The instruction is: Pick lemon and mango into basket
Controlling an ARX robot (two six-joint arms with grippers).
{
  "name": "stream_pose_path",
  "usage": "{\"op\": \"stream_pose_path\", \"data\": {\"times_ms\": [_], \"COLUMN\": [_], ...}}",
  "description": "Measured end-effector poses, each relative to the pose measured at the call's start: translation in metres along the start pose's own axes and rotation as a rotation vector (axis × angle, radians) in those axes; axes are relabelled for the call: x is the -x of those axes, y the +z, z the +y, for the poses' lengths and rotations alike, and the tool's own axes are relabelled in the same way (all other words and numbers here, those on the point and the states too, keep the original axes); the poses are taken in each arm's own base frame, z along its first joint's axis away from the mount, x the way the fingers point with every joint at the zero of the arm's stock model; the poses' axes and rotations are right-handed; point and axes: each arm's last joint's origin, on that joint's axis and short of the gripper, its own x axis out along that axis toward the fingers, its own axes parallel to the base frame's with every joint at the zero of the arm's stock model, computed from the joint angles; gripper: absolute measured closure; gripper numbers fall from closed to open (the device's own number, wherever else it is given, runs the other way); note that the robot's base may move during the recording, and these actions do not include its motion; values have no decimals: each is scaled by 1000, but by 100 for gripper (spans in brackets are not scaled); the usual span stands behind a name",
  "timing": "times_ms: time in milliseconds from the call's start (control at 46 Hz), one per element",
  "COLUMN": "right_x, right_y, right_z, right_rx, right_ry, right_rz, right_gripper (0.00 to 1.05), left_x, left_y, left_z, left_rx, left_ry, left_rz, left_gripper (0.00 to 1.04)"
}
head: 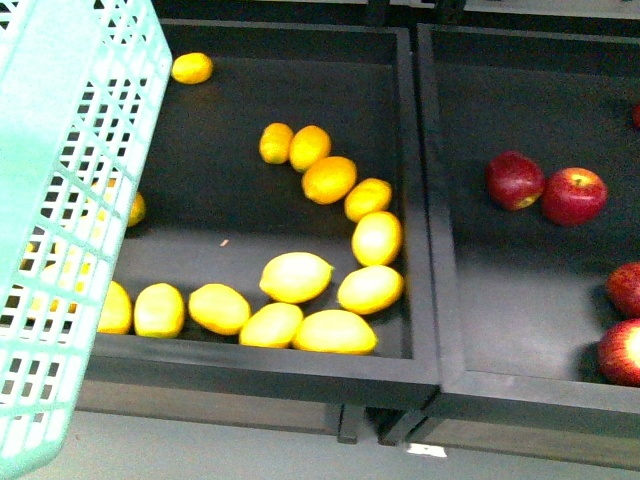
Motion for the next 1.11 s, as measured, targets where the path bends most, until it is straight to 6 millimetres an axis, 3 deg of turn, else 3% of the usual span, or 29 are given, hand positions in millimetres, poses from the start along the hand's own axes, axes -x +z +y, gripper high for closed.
{"op": "stream_pose_path", "data": {"times_ms": [500,587,674,783,913,1109], "right_x": [0,0,0,0,0,0], "right_y": [0,0,0,0,0,0], "right_z": [0,0,0,0,0,0], "right_rx": [0,0,0,0,0,0], "right_ry": [7,11,9,5,5,5], "right_rz": [0,0,1,0,1,1], "right_gripper": [9,9,9,9,9,9], "left_x": [0,-4,-11,-30,-66,-110], "left_y": [0,2,1,-6,-22,-86], "left_z": [0,0,-7,-7,-12,-25], "left_rx": [-3,-91,-335,-579,-673,-626], "left_ry": [0,144,262,284,258,169], "left_rz": [-2,49,132,227,306,542], "left_gripper": [91,91,91,91,91,91]}}
